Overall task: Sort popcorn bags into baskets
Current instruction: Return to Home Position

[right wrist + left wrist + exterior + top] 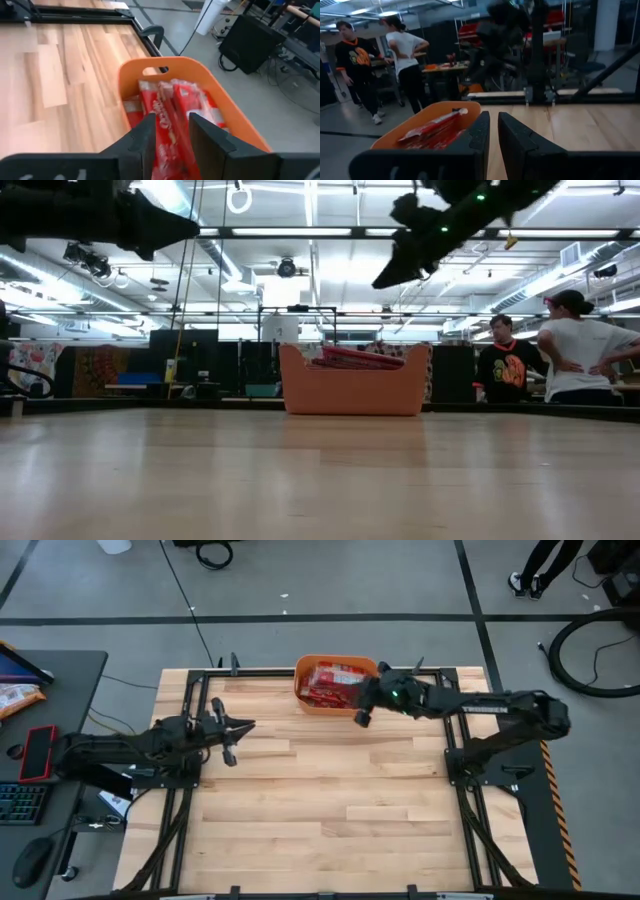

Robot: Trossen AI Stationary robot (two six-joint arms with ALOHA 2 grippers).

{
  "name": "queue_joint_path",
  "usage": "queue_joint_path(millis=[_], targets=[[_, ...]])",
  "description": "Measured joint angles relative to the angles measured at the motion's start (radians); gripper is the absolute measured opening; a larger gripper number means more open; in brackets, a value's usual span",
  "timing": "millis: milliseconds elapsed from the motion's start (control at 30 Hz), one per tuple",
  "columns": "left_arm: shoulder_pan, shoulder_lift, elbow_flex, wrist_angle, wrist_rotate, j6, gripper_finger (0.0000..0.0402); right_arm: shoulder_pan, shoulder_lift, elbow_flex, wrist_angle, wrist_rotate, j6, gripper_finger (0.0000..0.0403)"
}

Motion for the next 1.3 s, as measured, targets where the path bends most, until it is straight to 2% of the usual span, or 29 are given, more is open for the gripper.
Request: queue_joint_path(millis=[300, 467, 733, 1067, 1300], targets=[[0.0, -0.171, -0.057, -0.016, -0.002, -0.019, 0.0043, 0.089, -0.177, -0.339, 0.294, 0.044, 0.158, 0.0121], [0.0, -0.277, -0.069, -0.064, -0.021, -0.019, 0.0043, 0.116, -0.282, -0.487, 0.393, 0.075, 0.222, 0.0121], [0.0, -0.434, -0.07, -0.194, -0.057, -0.018, 0.0043, 0.119, -0.494, -0.628, 0.401, 0.102, 0.281, 0.0121], [0.0, -0.432, -0.07, -0.204, -0.086, 0.001, 0.0043, 0.117, -0.748, -0.751, 0.389, 0.106, 0.306, 0.0121], [0.0, -0.432, -0.07, -0.2, -0.086, 0.001, 0.0043, 0.116, -0.902, -0.808, 0.309, 0.136, 0.33, 0.0121]])
